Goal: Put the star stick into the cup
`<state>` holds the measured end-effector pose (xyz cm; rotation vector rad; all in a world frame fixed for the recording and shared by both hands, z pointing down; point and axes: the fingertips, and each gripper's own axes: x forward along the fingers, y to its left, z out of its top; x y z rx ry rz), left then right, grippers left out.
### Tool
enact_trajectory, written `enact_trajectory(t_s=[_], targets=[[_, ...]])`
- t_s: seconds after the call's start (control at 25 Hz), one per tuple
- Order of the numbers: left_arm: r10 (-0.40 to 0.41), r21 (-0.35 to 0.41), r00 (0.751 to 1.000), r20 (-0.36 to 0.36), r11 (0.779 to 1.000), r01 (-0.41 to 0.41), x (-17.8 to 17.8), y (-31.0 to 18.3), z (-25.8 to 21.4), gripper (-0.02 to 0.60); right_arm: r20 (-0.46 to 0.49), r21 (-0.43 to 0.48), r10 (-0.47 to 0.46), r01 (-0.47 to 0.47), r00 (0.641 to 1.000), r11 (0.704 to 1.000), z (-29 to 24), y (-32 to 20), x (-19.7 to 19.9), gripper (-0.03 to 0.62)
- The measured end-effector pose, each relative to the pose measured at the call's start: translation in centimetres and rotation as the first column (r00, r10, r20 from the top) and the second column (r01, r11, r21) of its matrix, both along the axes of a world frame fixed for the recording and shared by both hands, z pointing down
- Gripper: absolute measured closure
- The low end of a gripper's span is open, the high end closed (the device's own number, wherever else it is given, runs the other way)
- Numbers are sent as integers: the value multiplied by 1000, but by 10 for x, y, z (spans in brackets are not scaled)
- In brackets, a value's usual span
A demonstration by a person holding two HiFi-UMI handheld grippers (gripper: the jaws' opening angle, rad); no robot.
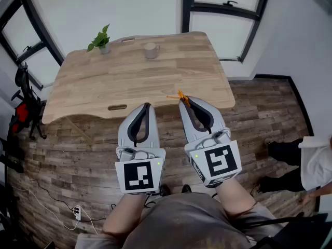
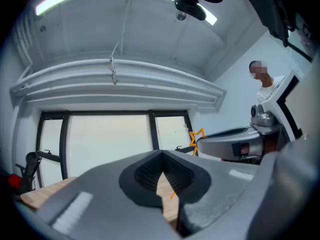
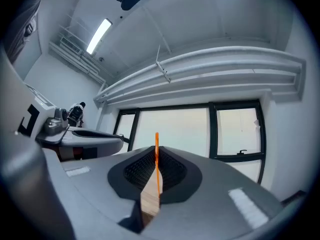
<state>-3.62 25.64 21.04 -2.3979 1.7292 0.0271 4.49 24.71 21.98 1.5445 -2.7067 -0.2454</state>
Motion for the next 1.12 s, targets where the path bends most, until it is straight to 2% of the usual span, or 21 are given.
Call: enact_trajectory(t_s=[0.32, 0.76, 1.12], targets=[[-4, 0, 1000, 8, 1000, 4, 23, 0, 2, 581, 15, -4, -7, 7, 1000, 1000, 4, 0, 23, 549], [-42, -47, 998, 36, 998, 44, 57, -9, 25, 581, 60, -25, -29, 31, 998, 999, 19, -9, 67, 549], [-58, -76, 998, 27, 995, 60, 48, -66, 46, 581, 73, -37, -40, 43, 997, 998, 31, -64, 60, 548]])
